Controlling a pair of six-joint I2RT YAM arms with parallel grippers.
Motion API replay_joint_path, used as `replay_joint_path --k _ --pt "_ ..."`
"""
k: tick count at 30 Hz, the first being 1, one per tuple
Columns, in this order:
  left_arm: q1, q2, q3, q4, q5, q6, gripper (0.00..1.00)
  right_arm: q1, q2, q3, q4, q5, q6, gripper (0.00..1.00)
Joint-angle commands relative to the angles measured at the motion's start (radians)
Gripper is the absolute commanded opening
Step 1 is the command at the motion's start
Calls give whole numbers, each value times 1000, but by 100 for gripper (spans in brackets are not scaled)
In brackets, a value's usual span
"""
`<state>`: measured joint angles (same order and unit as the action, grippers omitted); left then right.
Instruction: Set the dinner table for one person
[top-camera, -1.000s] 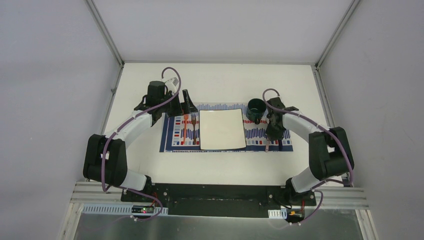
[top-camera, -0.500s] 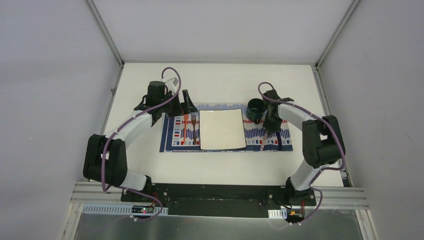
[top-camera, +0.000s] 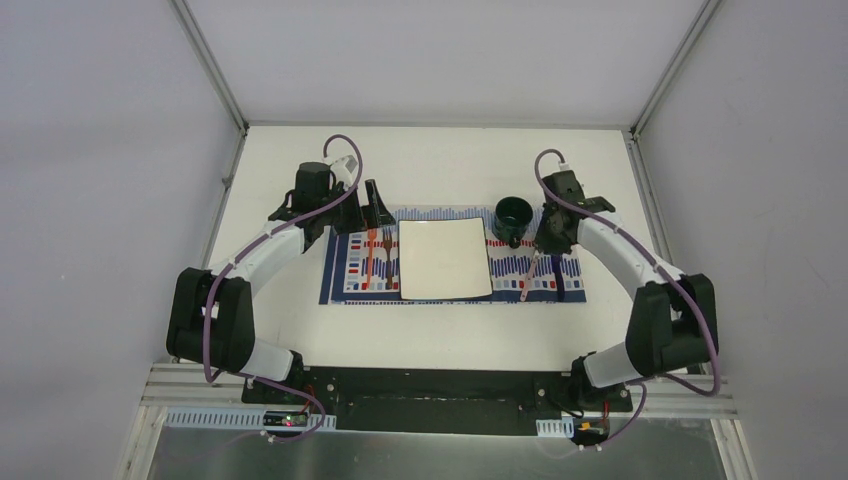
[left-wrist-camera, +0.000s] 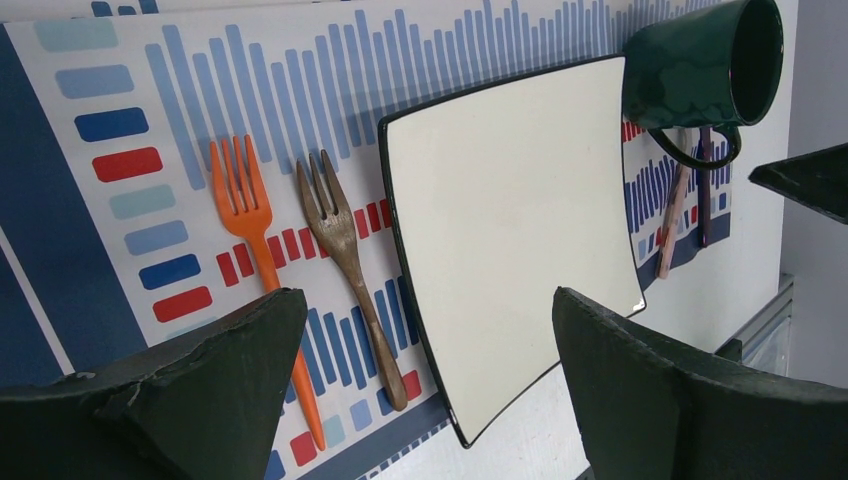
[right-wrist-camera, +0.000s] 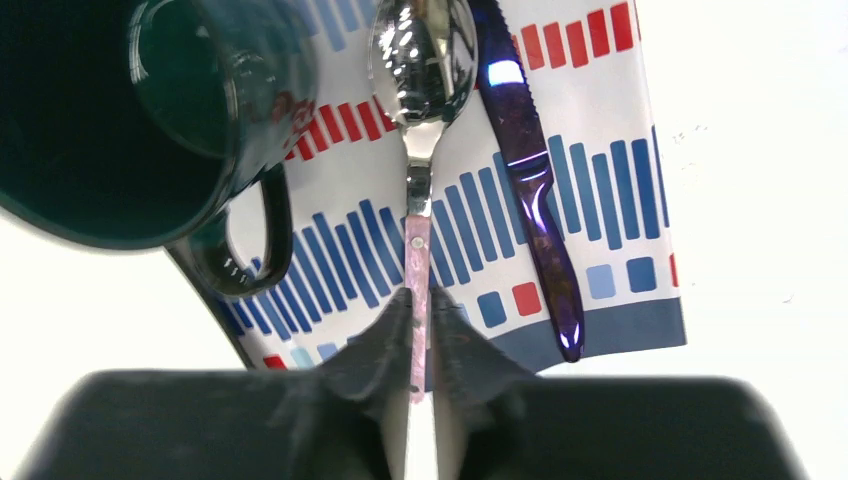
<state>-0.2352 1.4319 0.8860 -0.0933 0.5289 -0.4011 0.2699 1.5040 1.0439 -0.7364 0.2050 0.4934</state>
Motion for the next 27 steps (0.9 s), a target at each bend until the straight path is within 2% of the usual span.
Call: replay_joint_path --k 1,3,4,9,14,27 --pt "0 -4 31 12 -7 23 99 0 -96 -23 -10 -63 -32 24" --pt "0 -7 33 7 -10 24 99 2 -103 -40 -7 -77 -45 38" --pt "0 -9 33 3 -10 24 99 1 -105 -52 -3 -91 -49 41" --pt "0 -8 34 3 -10 21 99 37 -108 -114 8 -125 -33 40" --pt "0 -11 33 3 -13 18 99 65 -94 -165 42 -131 -17 33" --pt "-1 -29 24 -6 -20 21 99 131 25 -130 81 -92 -8 34"
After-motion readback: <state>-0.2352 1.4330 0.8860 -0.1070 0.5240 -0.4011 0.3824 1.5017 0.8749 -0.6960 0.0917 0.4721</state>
